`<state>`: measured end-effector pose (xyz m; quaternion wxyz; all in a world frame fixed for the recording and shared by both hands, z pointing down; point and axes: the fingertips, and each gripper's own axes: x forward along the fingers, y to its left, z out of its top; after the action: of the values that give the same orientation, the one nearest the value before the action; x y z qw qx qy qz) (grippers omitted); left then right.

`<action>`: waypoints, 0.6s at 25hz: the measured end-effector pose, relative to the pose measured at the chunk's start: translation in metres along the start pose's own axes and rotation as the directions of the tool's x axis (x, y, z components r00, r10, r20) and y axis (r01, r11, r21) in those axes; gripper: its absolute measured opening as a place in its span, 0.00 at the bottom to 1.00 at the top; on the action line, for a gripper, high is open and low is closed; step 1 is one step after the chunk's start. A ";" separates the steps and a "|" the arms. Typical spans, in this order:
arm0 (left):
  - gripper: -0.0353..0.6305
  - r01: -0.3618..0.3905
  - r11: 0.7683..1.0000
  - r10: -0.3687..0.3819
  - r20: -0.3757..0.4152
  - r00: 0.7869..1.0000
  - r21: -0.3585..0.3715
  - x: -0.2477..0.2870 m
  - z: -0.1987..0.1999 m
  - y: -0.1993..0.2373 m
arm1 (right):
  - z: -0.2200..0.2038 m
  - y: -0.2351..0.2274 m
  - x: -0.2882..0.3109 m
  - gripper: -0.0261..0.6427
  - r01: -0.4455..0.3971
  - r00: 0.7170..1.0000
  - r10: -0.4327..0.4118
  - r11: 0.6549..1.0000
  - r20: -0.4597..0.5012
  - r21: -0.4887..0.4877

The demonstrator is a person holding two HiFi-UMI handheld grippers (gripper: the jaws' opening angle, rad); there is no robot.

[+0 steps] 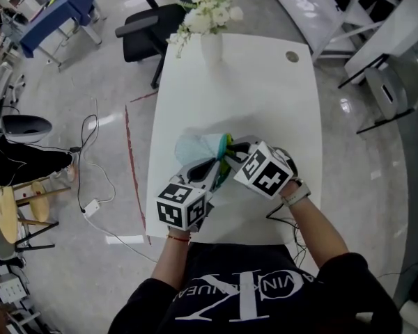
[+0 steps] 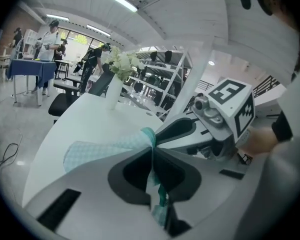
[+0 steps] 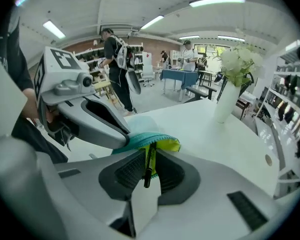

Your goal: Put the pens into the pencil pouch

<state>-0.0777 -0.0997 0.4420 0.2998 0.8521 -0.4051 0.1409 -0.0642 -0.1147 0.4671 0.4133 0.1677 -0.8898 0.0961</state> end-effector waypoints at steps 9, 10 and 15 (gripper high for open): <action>0.07 -0.015 0.998 0.018 0.056 0.998 -0.065 -0.010 0.010 0.012 | -0.015 -0.001 -0.029 0.15 -0.009 0.995 -0.003 0.993 0.100 0.114; 0.08 -0.017 0.998 0.021 0.056 0.998 -0.066 -0.011 0.010 0.012 | -0.021 -0.001 -0.029 0.14 -0.006 0.996 -0.006 0.992 0.093 0.123; 0.08 -0.022 0.998 0.025 0.052 0.998 -0.067 -0.009 0.009 0.015 | -0.029 -0.001 -0.024 0.12 -0.013 0.995 0.000 0.991 0.096 0.136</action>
<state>-0.0957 -0.1074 0.4362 0.3154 0.8403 -0.4273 0.1085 -0.0297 -0.1013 0.4674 0.3576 0.1970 -0.9005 0.1499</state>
